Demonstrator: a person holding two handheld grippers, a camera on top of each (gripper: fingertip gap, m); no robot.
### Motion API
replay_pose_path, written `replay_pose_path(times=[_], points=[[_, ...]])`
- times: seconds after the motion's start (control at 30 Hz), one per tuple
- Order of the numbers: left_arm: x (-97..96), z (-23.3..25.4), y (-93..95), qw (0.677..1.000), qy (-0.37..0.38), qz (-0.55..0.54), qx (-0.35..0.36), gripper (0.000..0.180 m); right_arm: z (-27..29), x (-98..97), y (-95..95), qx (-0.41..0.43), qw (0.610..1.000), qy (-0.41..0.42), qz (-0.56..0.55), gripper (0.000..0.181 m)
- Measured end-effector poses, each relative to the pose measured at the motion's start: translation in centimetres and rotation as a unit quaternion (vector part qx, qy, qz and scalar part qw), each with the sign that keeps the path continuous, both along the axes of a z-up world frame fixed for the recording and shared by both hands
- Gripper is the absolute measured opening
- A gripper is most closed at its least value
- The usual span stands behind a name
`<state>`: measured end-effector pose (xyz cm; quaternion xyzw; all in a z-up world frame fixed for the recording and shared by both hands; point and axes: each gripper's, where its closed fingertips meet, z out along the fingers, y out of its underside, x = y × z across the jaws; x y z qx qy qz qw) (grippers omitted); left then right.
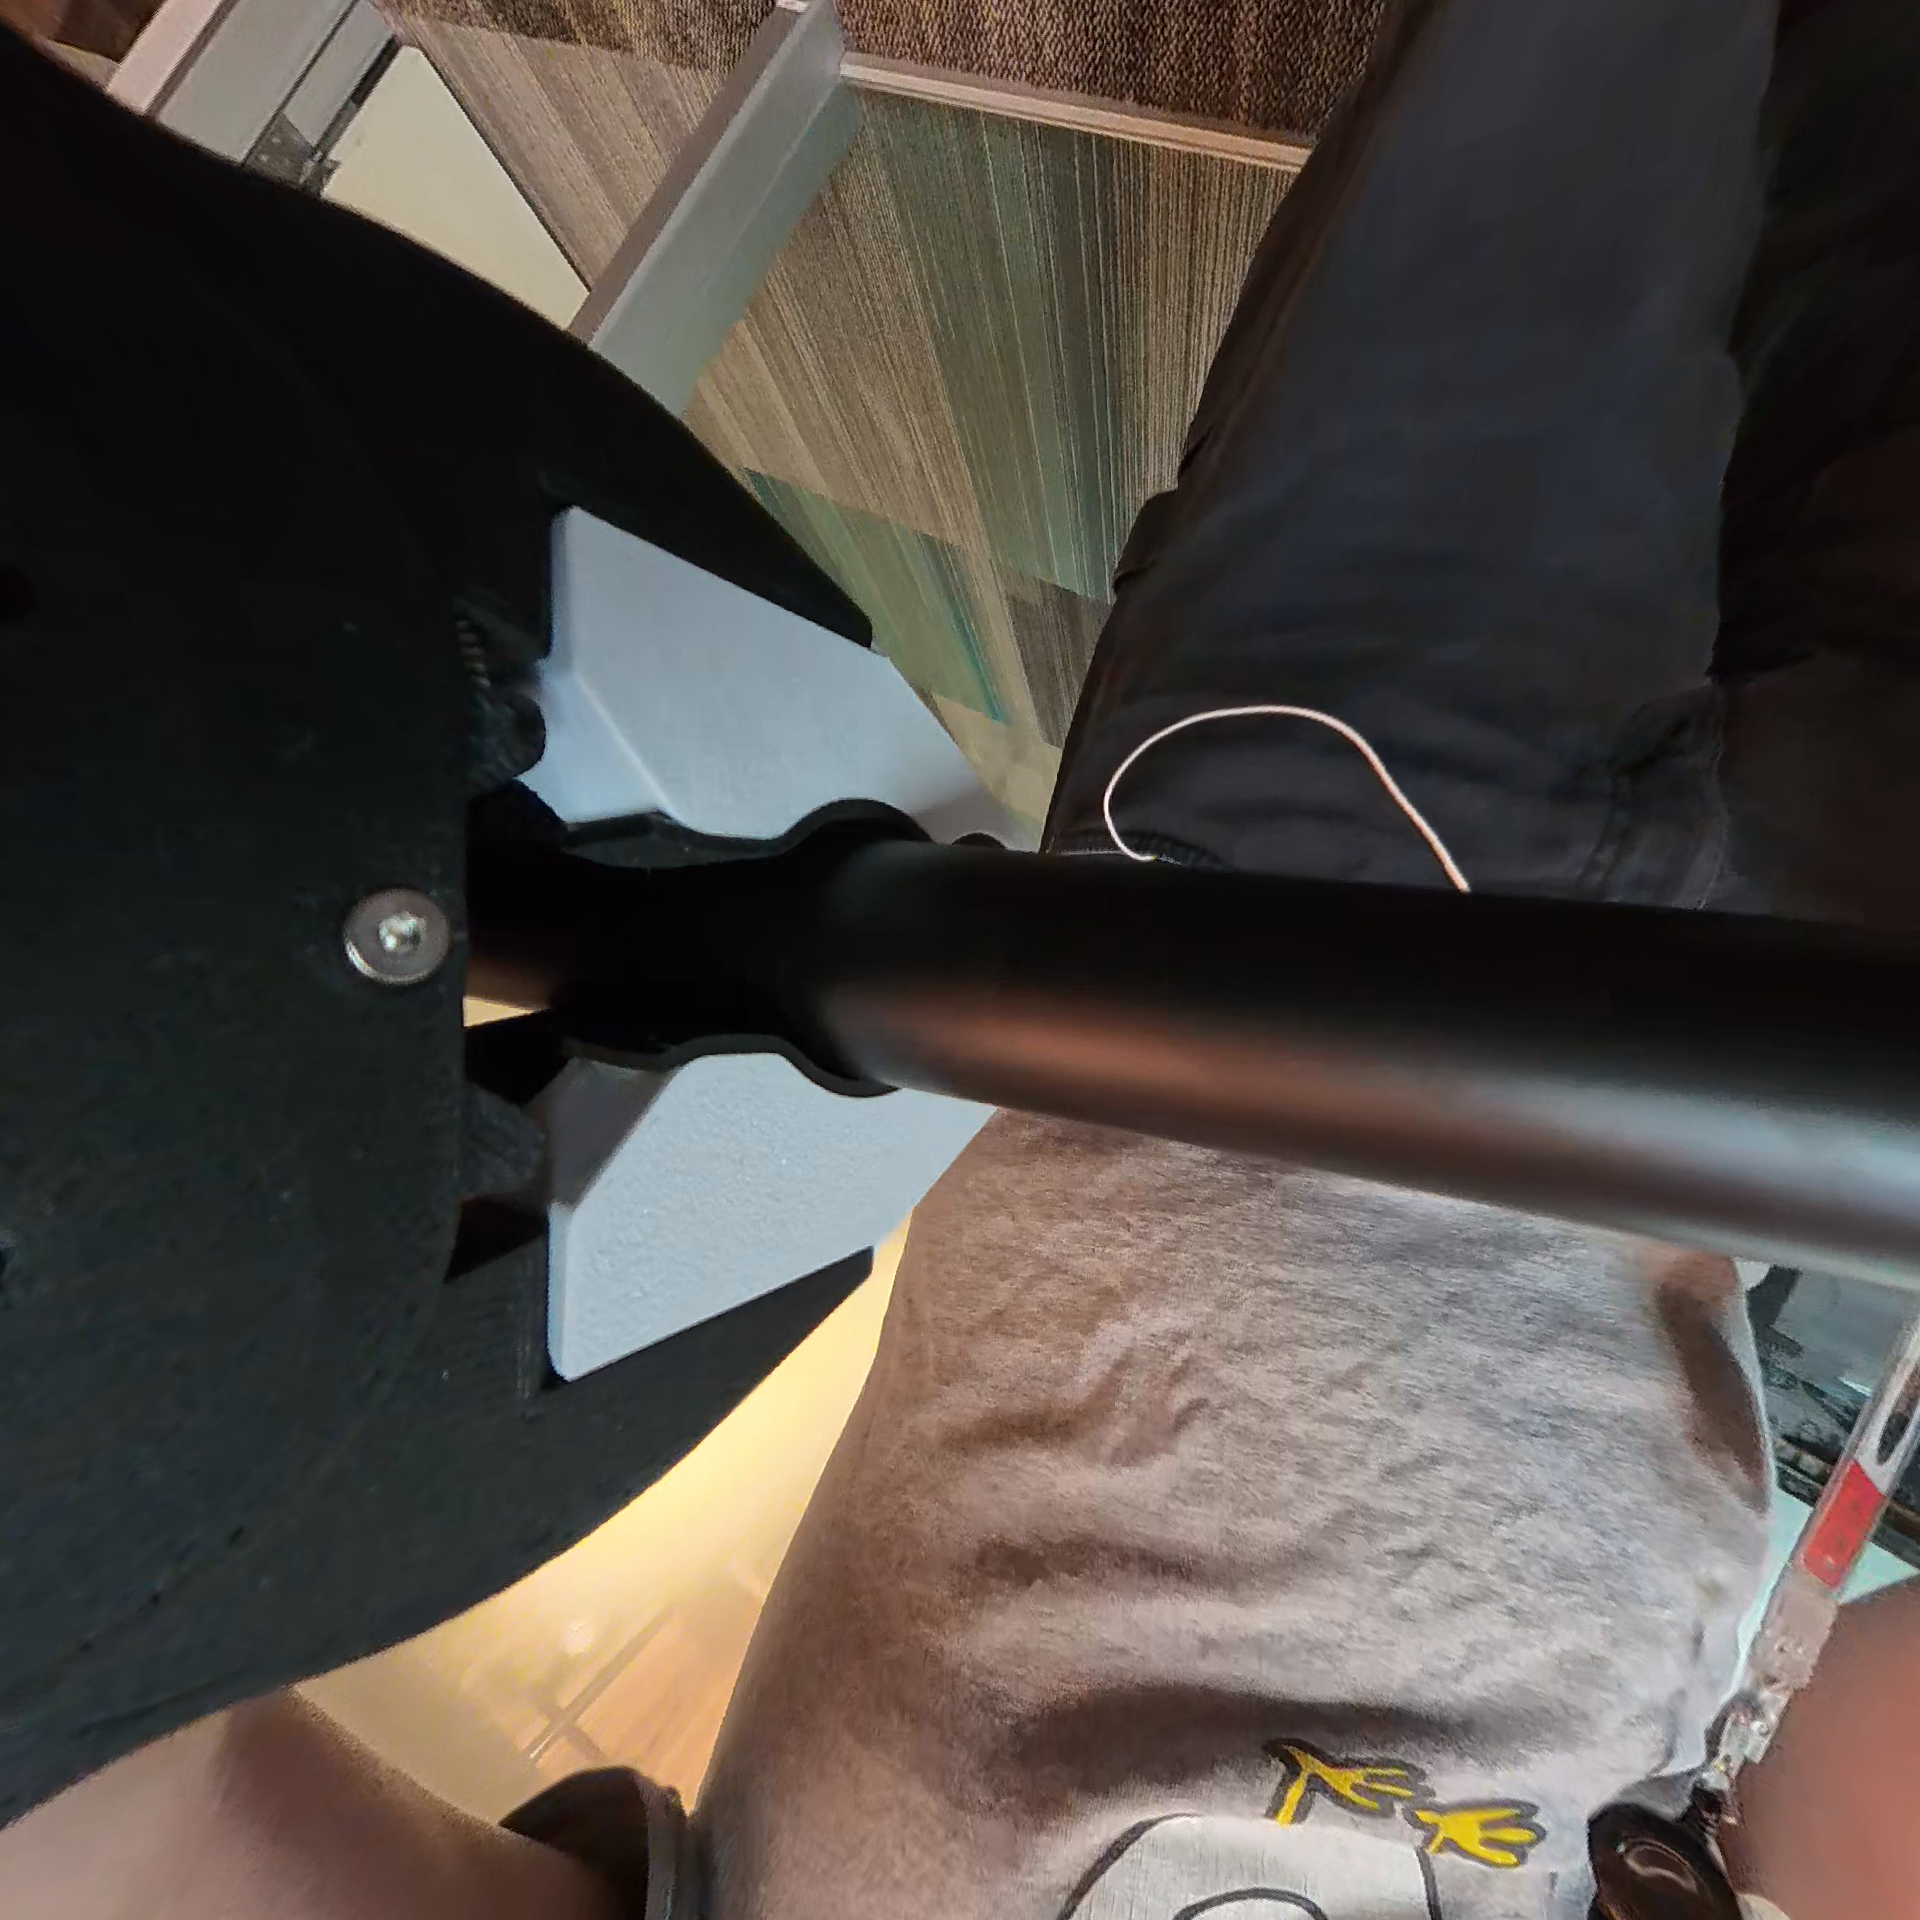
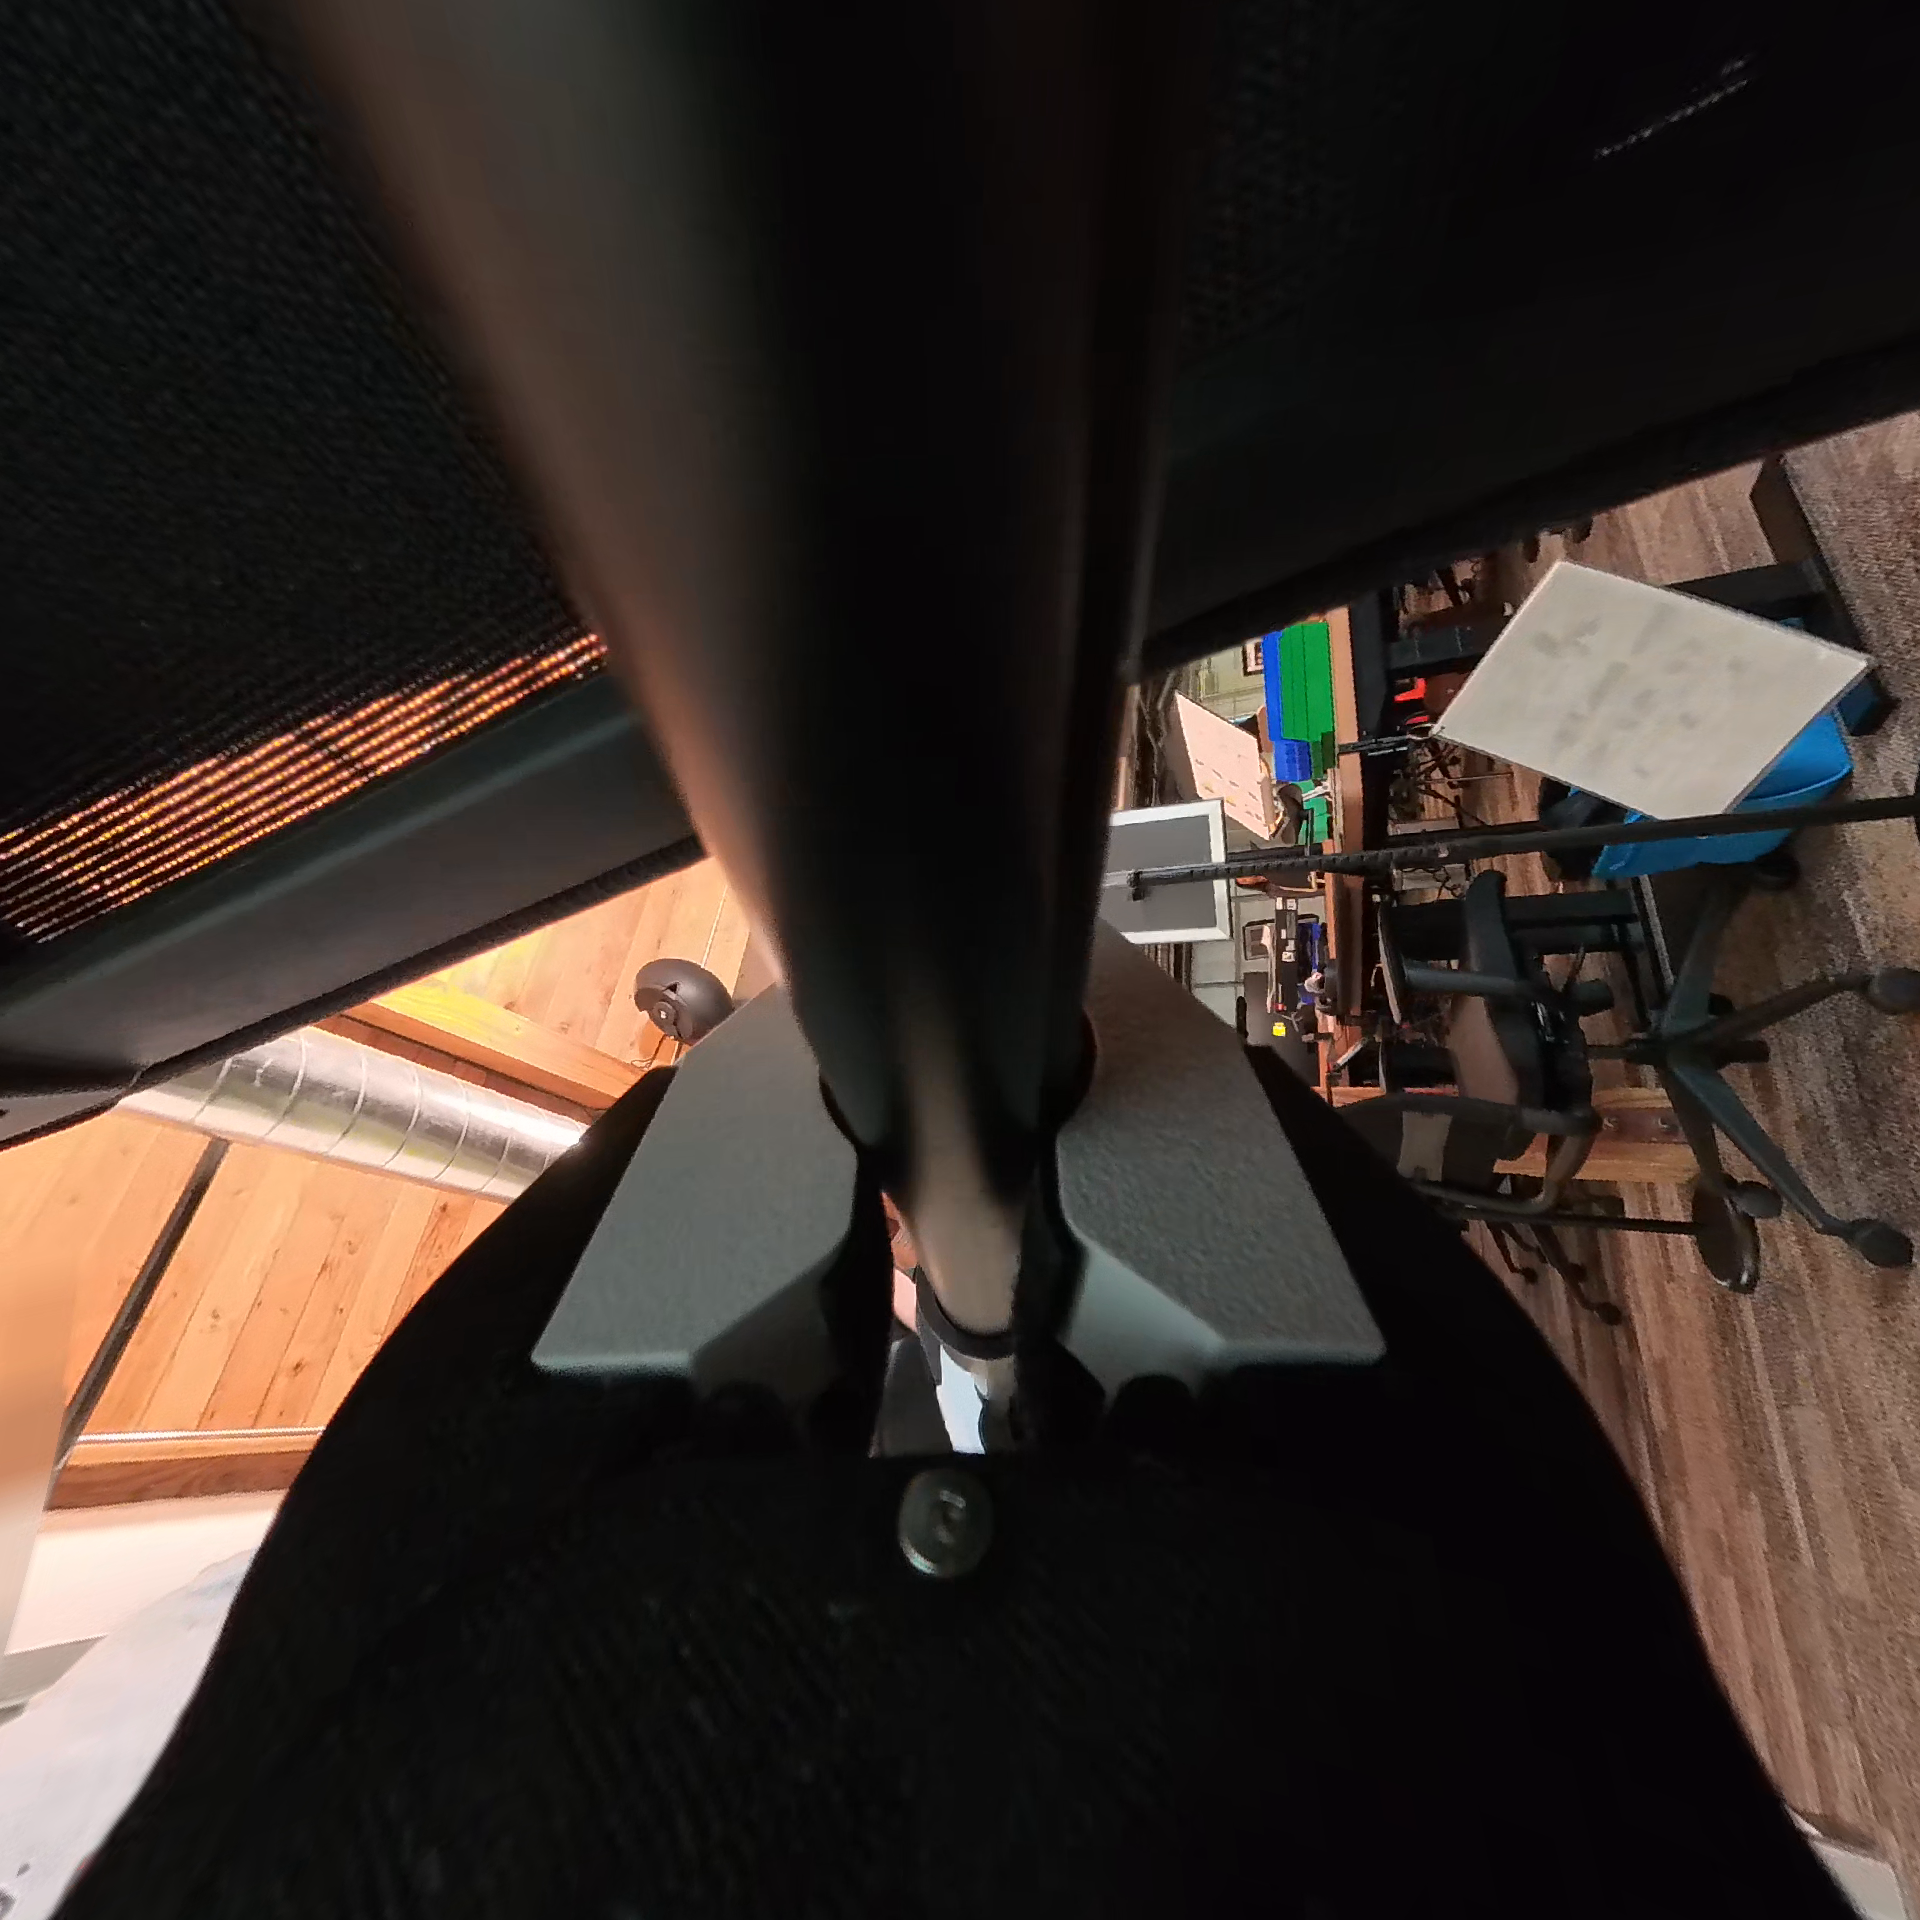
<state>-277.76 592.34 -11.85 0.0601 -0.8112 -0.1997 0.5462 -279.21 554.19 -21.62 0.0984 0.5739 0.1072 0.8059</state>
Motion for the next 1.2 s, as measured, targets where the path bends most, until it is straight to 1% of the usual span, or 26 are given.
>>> replay_pose_path(times=[0.03, 0.4, 0.6, 0.7, 0.8, 1.03, 1.13, 1.2], points=[[0.2, 0.0, -0.1, 1.000, -0.001, 0.000, -0.001, 0.026, 0.0, 0.3, -0.1, 0.000, 1.000, 0.002, 0.001, 0.021], [0.7, -0.1, -0.4, 1.000, -0.002, -0.001, -0.007, 0.026, -0.6, 3.0, -1.9, 0.010, 0.999, 0.035, 0.000, 0.020], [-0.5, -1.5, 1.6, 0.998, -0.018, -0.053, -0.026, 0.024, -1.2, 1.9, -1.1, 0.016, 0.999, 0.024, -0.025, 0.020], [-1.5, -2.2, 4.6, 0.996, -0.011, -0.086, -0.021, 0.023, -1.2, 0.8, 1.1, 0.012, 0.999, 0.031, -0.031, 0.019], [-2.8, -3.2, 7.1, 0.994, -0.005, -0.105, -0.033, 0.023, -0.7, -1.0, 2.9, 0.000, 0.998, 0.040, -0.048, 0.019], [-4.9, -4.5, 11.1, 0.987, 0.021, -0.141, -0.069, 0.024, 2.2, -5.3, 6.1, -0.044, 0.994, 0.059, -0.084, 0.018], [-5.0, -5.1, 12.2, 0.981, 0.015, -0.169, -0.093, 0.024, 4.4, -6.9, 6.8, -0.066, 0.991, 0.050, -0.108, 0.018], [-4.9, -5.5, 12.6, 0.974, 0.002, -0.197, -0.116, 0.023, 6.5, -8.4, 7.2, -0.093, 0.986, 0.024, -0.134, 0.018]])
